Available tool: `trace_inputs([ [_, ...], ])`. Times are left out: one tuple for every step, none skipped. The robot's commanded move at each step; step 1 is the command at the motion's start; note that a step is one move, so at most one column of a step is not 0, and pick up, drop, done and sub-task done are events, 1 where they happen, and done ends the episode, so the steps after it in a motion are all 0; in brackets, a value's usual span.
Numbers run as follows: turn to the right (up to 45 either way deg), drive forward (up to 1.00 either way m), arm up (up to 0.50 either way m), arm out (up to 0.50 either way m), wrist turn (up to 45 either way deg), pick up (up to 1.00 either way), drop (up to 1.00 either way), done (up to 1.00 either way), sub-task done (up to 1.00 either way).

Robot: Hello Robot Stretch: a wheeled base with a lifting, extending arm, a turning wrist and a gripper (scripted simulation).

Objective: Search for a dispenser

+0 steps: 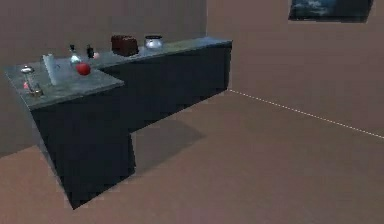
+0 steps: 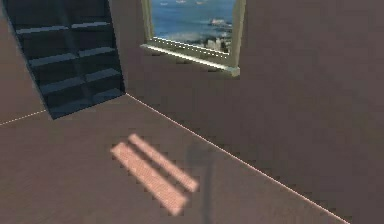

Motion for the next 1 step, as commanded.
trace_inputs([
  [-24.0,0.0,0.0,0.0,0.0,0.0,0.0,0.0,0.0],
])
